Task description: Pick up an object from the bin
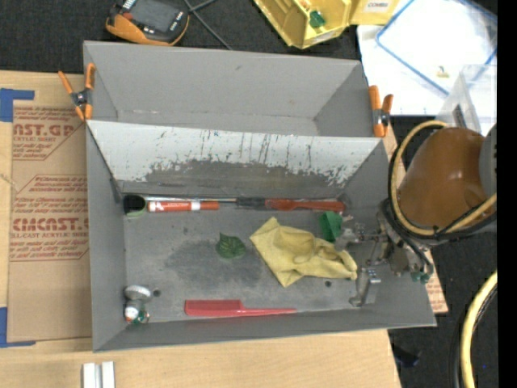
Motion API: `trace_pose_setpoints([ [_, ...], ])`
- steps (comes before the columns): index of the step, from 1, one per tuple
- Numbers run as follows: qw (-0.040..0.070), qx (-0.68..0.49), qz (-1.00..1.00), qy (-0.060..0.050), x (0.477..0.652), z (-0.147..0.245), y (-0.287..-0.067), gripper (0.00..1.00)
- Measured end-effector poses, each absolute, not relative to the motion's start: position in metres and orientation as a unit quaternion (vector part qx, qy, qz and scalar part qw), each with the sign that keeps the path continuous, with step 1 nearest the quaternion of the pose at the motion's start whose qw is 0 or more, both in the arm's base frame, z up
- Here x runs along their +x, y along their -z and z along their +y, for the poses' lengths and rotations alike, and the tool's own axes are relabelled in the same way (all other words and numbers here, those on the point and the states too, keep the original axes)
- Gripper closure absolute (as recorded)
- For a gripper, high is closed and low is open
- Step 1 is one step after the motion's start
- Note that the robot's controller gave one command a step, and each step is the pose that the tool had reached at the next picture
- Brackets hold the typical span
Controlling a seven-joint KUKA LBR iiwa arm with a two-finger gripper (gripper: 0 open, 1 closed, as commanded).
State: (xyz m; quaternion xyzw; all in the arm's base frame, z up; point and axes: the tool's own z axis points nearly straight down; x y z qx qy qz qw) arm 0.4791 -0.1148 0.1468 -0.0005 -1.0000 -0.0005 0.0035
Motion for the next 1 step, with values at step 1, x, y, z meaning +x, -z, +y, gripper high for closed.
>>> trace_pose_setpoints([
  [1, 0.0, 0.0, -1.0, 0.0, 0.4811, -0.1145, -0.1499, 0.0],
])
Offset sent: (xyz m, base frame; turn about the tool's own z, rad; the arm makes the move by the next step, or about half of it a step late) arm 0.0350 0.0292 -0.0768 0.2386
